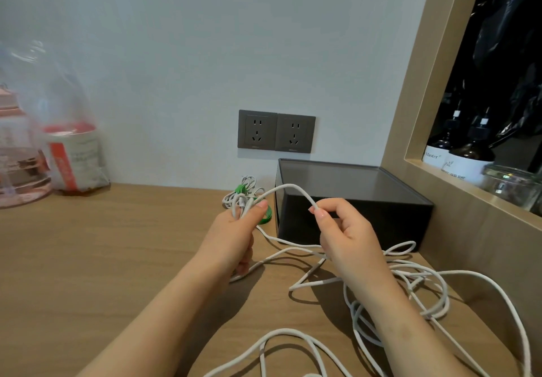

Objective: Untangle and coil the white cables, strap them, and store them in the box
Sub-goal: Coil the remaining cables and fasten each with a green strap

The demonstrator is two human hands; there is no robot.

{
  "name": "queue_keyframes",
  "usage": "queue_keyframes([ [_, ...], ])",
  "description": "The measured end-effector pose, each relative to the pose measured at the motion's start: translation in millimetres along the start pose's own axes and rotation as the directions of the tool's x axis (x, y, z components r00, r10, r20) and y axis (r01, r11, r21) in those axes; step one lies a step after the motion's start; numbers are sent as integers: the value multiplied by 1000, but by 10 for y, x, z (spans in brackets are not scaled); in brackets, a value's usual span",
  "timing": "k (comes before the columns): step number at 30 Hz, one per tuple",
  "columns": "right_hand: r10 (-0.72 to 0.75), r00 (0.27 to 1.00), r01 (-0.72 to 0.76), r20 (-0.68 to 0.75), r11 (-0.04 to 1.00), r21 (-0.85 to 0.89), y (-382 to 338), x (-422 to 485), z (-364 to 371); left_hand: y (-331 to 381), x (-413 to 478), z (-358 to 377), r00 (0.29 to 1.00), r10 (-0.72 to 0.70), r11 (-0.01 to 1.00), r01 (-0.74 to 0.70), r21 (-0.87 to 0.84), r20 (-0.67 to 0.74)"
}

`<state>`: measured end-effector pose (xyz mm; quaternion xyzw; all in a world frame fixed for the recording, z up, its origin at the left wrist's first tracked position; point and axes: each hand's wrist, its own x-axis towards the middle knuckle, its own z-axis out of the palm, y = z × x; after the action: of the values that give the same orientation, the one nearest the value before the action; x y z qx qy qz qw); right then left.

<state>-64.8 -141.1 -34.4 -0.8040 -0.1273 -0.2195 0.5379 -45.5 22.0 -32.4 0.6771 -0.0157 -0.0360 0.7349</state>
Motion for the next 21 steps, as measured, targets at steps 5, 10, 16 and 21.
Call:
queue_keyframes([
  [5,15,998,-14,-54,1000,23,-7,-1,12,-66,7,60,982,182,953,-167,251,-41],
  [10,-21,999,21,34,1000,0,-60,-35,75,-63,26,51,991,113,981,-100,167,-73],
  [16,-48,980,58,193,997,-47,-118,-97,129,-44,48,11,995,68,996,-64,54,-78],
  [21,-58,964,86,259,991,-99,-103,-118,146,-56,79,-4,996,70,997,-68,28,-59],
])
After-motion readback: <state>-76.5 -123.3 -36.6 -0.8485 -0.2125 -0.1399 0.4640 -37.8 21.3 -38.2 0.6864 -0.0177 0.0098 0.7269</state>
